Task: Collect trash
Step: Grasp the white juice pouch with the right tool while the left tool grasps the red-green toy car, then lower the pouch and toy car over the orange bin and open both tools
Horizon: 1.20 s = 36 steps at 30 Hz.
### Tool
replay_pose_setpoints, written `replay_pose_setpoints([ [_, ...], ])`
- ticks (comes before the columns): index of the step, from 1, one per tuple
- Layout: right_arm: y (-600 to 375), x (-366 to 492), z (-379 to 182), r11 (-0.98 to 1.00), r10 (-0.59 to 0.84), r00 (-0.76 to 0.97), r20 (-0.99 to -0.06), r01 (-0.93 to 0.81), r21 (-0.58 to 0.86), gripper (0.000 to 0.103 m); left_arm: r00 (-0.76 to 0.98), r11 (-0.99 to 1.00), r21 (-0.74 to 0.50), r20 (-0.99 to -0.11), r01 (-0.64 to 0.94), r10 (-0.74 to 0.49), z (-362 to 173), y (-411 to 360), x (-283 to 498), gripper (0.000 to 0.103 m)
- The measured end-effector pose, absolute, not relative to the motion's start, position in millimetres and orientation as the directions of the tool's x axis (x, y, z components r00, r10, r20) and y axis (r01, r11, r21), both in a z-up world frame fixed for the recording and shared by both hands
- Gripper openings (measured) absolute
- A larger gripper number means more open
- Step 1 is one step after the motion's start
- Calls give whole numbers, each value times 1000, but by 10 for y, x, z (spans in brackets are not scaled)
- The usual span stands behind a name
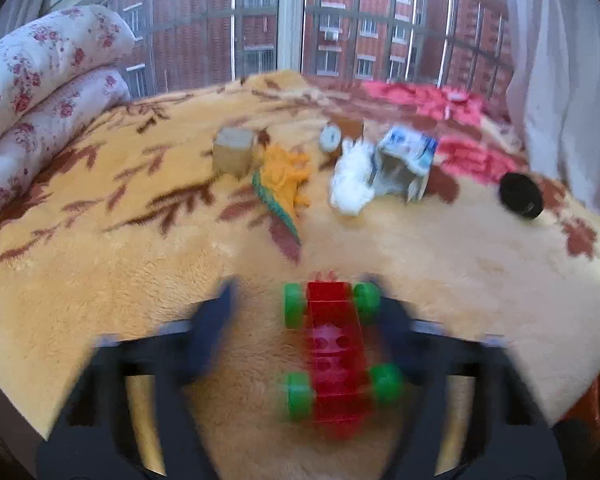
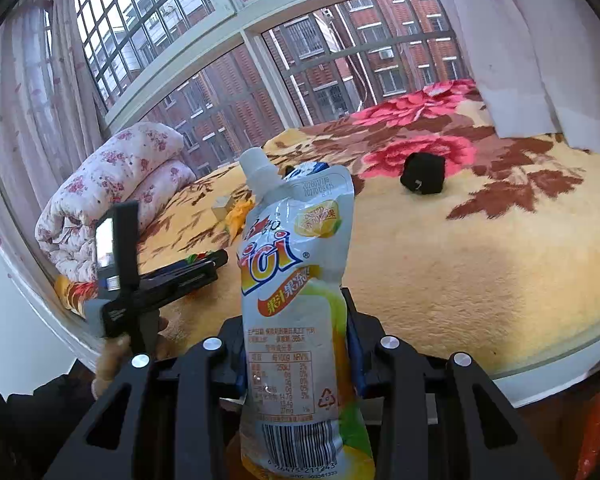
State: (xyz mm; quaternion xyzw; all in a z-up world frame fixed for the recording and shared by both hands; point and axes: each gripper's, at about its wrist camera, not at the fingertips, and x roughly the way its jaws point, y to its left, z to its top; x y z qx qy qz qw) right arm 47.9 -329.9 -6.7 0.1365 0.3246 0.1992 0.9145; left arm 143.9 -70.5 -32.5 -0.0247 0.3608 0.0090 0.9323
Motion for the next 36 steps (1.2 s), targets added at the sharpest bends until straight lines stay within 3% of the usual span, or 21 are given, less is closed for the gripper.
replay_pose_setpoints([
  [5,-3244,484,-122,885,453,706,-545,-281,371,36,771,999,25,-636,-37,44,-376,-778,1378,37],
  [12,-3197,473,-75,881,464,701,-542,-299,367,36,788,994,-92,-608,52,-97,-11,-629,1142,37],
  [17,-3055,389,6,875,481,693,-538,-337,348,36,806,990,-73,-575,119,-139,276,-614,755,37],
  [27,-2791,-34,120,857,514,633,-579,-409,314,37,703,977,-40,-689,209,-178,141,-656,-39,37],
  [36,-2635,-386,-341,870,464,464,-755,-401,288,37,513,972,-49,-843,231,-164,-550,-627,-218,37],
])
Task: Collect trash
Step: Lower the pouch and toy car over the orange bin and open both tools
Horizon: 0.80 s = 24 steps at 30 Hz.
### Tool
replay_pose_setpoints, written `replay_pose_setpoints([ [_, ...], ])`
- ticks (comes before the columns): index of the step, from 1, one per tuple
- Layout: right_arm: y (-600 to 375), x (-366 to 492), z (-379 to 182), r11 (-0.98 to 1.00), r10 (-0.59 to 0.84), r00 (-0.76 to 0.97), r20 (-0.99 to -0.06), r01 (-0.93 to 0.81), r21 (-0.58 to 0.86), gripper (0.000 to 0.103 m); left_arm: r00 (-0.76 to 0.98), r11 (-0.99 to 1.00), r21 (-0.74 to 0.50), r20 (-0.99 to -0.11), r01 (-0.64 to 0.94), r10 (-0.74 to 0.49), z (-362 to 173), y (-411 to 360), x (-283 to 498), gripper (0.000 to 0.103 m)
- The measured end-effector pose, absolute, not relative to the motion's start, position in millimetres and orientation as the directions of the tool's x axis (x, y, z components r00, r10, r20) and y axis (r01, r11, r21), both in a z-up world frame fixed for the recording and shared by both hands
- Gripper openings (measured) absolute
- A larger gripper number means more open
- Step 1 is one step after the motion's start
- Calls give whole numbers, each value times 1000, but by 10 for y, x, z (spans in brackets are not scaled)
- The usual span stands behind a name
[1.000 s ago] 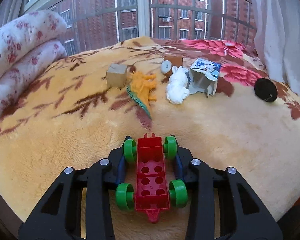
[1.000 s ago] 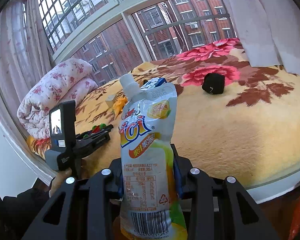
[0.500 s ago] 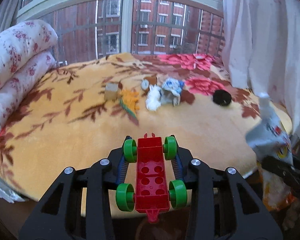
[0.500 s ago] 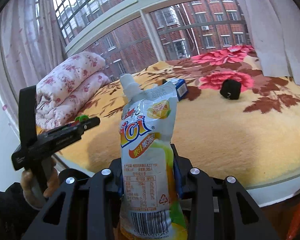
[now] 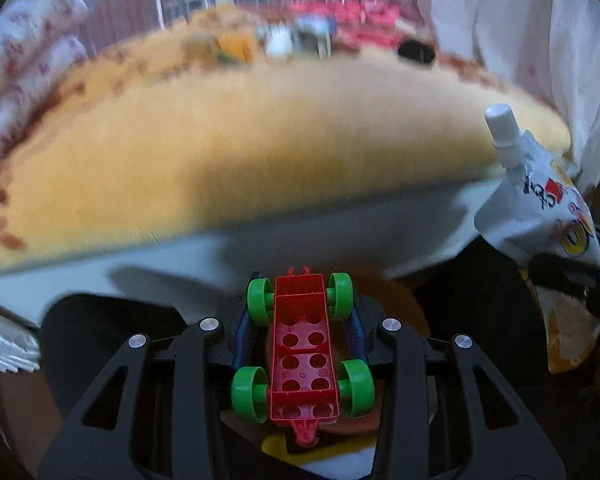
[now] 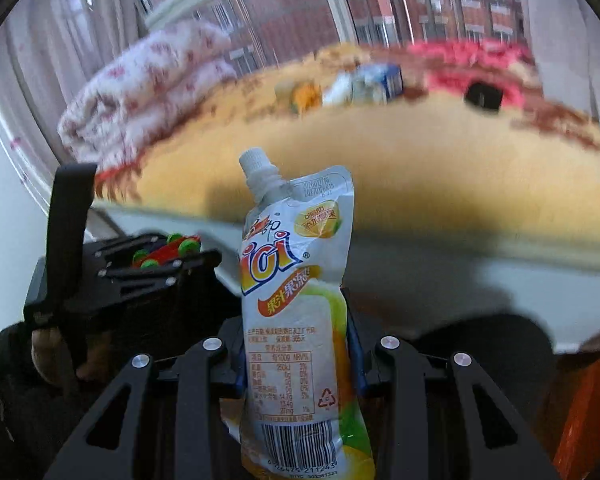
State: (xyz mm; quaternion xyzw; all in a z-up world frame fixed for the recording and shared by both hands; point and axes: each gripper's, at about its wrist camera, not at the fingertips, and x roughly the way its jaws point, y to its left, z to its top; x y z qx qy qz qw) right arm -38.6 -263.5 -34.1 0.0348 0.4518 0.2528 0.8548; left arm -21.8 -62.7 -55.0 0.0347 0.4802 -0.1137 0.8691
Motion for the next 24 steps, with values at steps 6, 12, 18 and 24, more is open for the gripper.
replay_pose_setpoints([
  [6,-2364,-342,-875,899,353,287,-890,-369,238,37,303,967,-52,-944,250,-129,-1245,-704,-101,37],
  [12,-2272,-187,-1369,905,330,133,-934,-325,274,37,184,974,-42,-979,224,-84,-1654,-649,-18,37],
  [18,-2253,-159,-1454,902,325,108,-940,-335,274,39,197,970,-1,-979,243,-51,-1657,-730,-59,37],
  [24,-2316,-132,-1426,913,310,142,-940,-320,253,74,227,970,40,-974,239,-16,-1604,-744,-25,84],
])
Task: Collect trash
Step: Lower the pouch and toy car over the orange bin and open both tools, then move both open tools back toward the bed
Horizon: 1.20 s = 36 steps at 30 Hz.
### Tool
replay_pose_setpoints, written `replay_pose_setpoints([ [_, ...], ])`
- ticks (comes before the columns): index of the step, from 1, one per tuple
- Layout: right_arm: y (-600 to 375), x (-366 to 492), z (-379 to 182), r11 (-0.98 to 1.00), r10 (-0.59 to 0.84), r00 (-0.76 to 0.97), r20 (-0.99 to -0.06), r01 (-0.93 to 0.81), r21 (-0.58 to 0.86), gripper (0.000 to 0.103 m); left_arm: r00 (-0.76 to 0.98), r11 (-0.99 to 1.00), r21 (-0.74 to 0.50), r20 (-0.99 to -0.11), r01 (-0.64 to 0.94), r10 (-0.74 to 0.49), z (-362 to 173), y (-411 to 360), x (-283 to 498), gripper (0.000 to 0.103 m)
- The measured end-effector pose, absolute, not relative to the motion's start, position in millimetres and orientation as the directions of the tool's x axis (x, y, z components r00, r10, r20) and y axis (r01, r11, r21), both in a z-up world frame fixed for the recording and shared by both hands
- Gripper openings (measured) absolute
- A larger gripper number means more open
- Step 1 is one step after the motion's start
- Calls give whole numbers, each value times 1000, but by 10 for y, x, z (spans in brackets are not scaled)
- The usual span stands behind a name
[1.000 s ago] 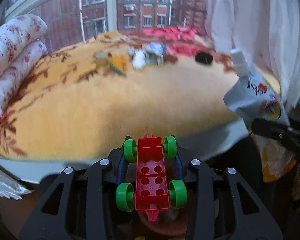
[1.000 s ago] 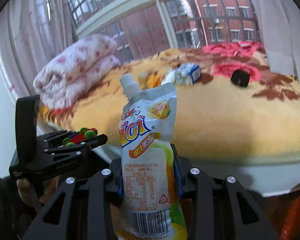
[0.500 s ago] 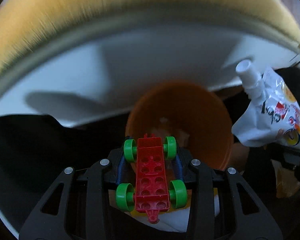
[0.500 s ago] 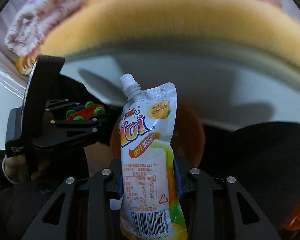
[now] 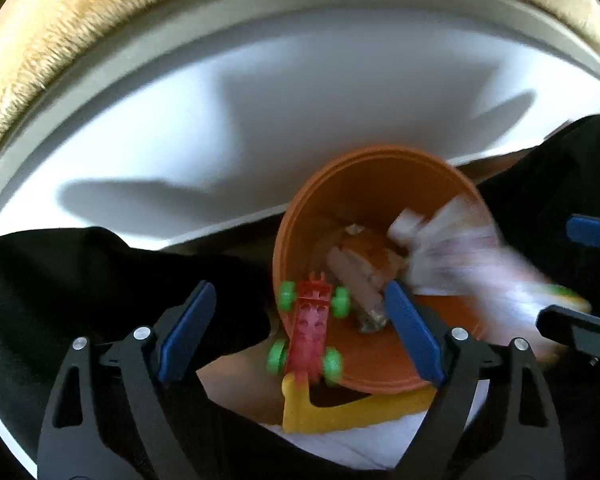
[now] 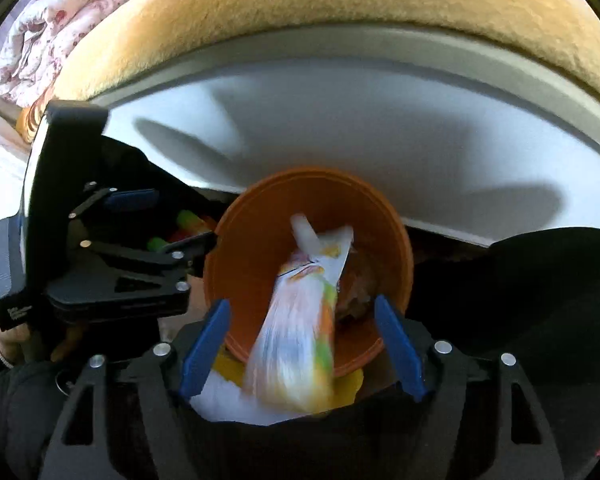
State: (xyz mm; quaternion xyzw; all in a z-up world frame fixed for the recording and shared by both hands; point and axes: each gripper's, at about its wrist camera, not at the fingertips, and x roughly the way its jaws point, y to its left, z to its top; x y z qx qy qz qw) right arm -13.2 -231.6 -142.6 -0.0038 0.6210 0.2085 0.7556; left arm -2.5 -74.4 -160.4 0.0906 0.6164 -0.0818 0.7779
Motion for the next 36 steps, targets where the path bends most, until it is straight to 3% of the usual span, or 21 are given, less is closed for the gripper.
replay_pose_setpoints([
  [12,-2429,-223,-1289,921,313,195,-929,-300,247,74,245,975,35,-969,221,-21,-1500,-724,-35,85],
  [19,-2762,-185,-472,903,401,412,-818,-326,278,74,441,952,-59,-876,300,-193,-747,-554,-152,85],
  [20,-2818,-137,-295,905,400,464,-790,-333,264,79,482,948,-53,-851,314,-207,-602,-538,-174,86],
  [21,-2875,-70,-131,910,393,512,-763,-336,243,85,524,946,-44,-824,322,-217,-457,-523,-190,88],
  [28,-3210,781,327,956,283,672,-685,-257,143,84,702,958,5,-682,287,-206,125,-545,14,92],
  [36,-3450,2032,212,993,109,717,-689,-56,99,83,679,965,-46,-702,258,-215,43,-611,345,92],
])
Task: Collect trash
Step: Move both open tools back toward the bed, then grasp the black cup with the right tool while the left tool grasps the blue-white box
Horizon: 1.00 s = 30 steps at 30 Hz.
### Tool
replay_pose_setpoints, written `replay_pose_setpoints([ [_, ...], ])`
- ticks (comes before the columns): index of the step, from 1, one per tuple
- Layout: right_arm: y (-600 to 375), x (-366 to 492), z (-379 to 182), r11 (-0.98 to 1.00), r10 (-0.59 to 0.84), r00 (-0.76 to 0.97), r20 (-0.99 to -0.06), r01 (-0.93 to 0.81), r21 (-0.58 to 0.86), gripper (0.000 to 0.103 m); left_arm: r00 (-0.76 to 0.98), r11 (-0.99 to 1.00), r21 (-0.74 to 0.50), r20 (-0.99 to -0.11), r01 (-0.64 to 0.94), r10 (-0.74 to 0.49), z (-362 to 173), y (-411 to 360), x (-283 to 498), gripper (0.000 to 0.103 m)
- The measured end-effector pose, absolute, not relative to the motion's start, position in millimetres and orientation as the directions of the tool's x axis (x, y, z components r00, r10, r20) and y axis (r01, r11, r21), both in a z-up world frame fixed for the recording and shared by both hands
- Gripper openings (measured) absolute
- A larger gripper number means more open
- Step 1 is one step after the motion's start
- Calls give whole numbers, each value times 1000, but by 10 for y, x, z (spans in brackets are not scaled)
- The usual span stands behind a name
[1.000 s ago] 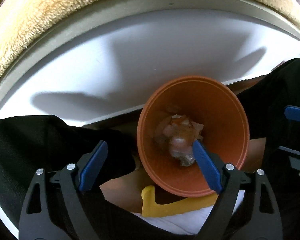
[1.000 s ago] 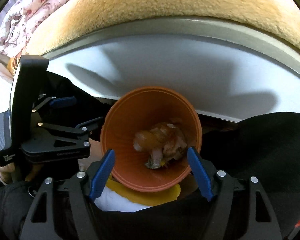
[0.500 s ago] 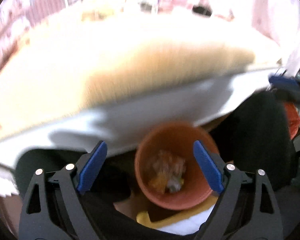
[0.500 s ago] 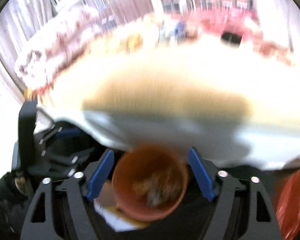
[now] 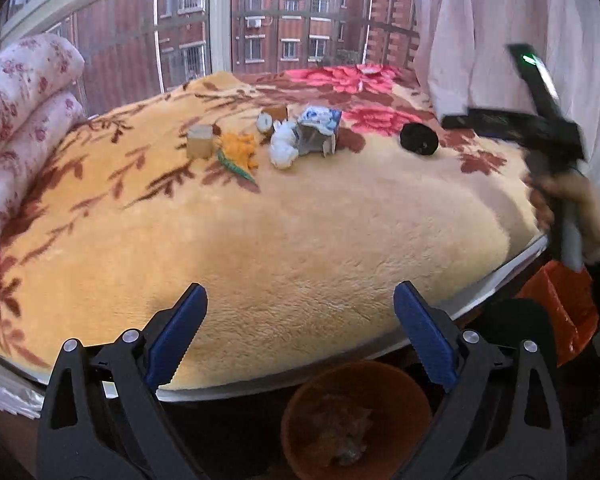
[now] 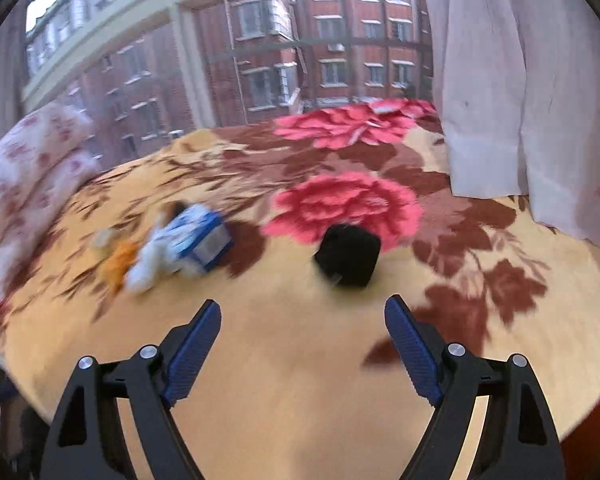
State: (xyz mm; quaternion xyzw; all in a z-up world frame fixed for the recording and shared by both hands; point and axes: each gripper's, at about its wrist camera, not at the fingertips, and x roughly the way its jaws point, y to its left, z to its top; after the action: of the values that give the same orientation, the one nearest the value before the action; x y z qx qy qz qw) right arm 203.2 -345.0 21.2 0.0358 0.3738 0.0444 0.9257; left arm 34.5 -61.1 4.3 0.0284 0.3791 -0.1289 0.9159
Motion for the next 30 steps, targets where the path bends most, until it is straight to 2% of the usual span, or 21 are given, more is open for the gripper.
replay_pose_setpoints([
  [6,-3584,2730,-56,992,42,677,-735,61,113,83,665,965,-32,-719,260,-203,-9,-577,420,92],
  [10,-3664,3035,-290,980,59,612,-789,117,164,82,652,966,-39,-731,256,-202,-27,-579,536,92],
  [12,-3675,3124,-411,975,83,570,-817,122,184,56,648,966,-45,-734,255,-205,-14,-589,605,92],
  [15,-3664,3102,-471,975,82,578,-812,121,184,51,639,959,-67,-733,274,-234,40,-661,741,92],
  [21,-3754,2864,-394,961,98,667,-739,129,245,51,649,929,-31,-707,370,-282,215,-1102,1282,92],
  [26,-3870,2862,-410,939,139,678,-722,141,314,51,601,898,-210,-681,387,-419,205,-1349,1859,92],
  [30,-3927,2836,-410,924,161,693,-703,145,355,51,601,908,-274,-682,318,-416,71,-1497,2335,92],
])
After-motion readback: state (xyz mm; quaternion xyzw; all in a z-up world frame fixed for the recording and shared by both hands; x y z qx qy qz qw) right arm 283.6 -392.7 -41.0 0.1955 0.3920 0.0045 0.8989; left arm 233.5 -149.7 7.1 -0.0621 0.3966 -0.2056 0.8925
